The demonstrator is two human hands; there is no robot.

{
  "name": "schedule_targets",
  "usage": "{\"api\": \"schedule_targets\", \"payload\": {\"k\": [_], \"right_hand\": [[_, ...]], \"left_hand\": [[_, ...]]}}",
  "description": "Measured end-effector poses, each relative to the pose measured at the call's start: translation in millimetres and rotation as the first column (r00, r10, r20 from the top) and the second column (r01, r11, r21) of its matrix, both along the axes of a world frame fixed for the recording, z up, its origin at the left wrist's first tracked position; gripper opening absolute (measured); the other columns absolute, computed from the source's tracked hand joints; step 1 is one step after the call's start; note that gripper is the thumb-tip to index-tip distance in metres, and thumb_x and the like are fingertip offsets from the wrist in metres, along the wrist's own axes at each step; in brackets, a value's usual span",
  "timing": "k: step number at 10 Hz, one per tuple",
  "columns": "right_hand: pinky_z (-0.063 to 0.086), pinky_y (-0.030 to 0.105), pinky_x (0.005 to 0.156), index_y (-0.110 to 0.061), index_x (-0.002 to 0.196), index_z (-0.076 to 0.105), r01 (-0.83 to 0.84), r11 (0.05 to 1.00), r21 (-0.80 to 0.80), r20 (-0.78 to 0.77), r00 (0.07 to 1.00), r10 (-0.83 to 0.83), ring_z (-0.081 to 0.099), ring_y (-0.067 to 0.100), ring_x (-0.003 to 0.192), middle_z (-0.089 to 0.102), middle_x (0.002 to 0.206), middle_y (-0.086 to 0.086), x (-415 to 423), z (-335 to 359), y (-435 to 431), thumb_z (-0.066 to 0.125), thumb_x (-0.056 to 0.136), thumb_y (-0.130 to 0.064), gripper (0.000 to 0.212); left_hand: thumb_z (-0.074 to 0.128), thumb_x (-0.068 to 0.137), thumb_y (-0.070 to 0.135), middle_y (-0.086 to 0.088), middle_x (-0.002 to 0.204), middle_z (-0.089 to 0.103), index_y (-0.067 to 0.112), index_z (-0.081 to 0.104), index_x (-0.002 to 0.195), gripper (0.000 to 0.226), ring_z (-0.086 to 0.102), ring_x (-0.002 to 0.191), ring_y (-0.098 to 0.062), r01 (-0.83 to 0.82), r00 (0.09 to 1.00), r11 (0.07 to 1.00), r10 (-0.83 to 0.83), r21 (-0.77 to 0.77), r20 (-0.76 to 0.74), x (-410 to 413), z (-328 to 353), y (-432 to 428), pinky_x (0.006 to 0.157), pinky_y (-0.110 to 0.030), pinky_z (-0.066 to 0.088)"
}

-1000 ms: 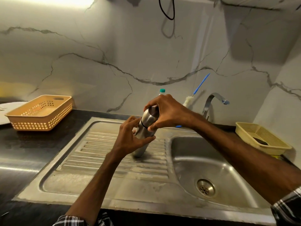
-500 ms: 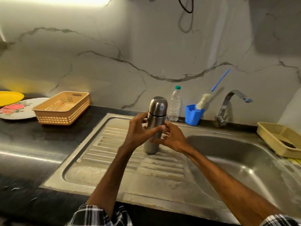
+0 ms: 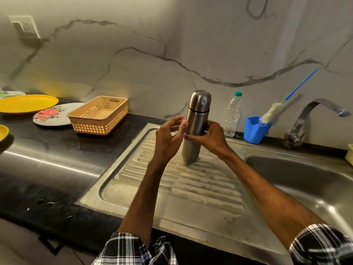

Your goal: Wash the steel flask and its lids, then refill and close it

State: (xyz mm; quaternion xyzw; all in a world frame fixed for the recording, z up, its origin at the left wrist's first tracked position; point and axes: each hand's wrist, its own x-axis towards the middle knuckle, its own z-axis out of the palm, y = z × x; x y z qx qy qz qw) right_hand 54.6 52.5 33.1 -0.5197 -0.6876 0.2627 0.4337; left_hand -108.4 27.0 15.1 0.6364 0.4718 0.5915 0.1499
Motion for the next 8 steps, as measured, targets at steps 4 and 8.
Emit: {"api": "schedule_targets", "payload": {"k": [4,8], "right_hand": [[0.046,0.011,0.073,-0.012,0.126,0.063,-0.027,0.999,-0.030,0.005,1.000,0.027,0.063,0.010,0.095,0.071,0.118,0.005,-12,-16,21,0.093,0.064,-0.033,0.072],[0.053,0.032,0.088,-0.013,0.132,0.057,0.001,0.976,-0.219,0.203,0.978,0.044,0.063,0.021,0.109,0.065,0.122,0.004,6,-13,1,0.090,0.065,-0.046,0.081]], "left_hand": [[0.065,0.099,0.031,0.001,0.111,0.075,0.014,0.073,0.120,0.028,0.066,0.090,0.004,-0.060,0.998,0.998,0.060,-0.015,-0.002,3,-6,0,0.075,-0.003,0.050],[0.075,0.090,0.024,-0.002,0.119,0.073,0.014,0.070,0.126,0.038,0.072,0.093,-0.008,-0.151,0.982,0.984,0.138,-0.092,-0.127,17,-32,-14,0.082,-0.031,0.062]]}}
